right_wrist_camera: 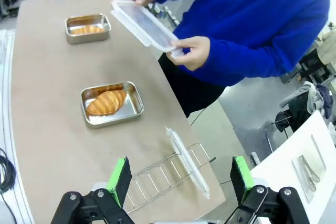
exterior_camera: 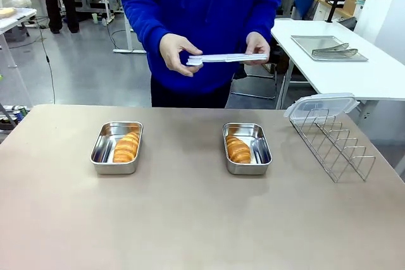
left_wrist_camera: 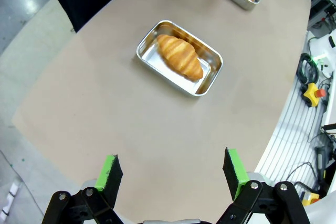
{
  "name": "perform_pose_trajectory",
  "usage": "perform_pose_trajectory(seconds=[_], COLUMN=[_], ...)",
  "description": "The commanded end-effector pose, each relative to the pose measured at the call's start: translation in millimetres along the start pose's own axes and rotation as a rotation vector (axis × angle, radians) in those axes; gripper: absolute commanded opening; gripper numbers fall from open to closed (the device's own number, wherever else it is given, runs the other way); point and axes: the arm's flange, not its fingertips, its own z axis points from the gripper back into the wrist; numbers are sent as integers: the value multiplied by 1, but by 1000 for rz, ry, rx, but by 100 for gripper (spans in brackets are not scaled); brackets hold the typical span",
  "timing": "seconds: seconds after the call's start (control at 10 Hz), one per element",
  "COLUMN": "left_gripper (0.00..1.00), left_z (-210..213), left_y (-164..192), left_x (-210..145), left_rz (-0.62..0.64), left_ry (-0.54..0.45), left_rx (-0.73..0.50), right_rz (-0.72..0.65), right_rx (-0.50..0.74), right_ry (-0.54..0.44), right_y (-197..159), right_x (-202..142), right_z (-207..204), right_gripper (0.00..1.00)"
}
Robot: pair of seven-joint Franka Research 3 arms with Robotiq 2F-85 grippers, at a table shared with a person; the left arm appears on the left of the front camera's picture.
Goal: Place the bread in airtight containers.
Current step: Release when the human grabs the Airtight Container lid, then pick up one Airtight Container lid and hand it to the human.
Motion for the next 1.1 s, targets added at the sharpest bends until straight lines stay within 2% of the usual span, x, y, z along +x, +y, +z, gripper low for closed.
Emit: perform_pose_trajectory(seconds=[0.0,1.0], left_gripper=[100,100], left_z=[1,1], left_y=[-1,-1], left_x=[2,2], left_rz=[-4,-4], left_ry=[-12,-12], left_rx=[-11,-11], right_rz=[13,13], right_rx=[11,11], right_ry=[8,8], right_y=[0,0], right_x=[4,4], right_z=[-4,-4], right_gripper=[100,100])
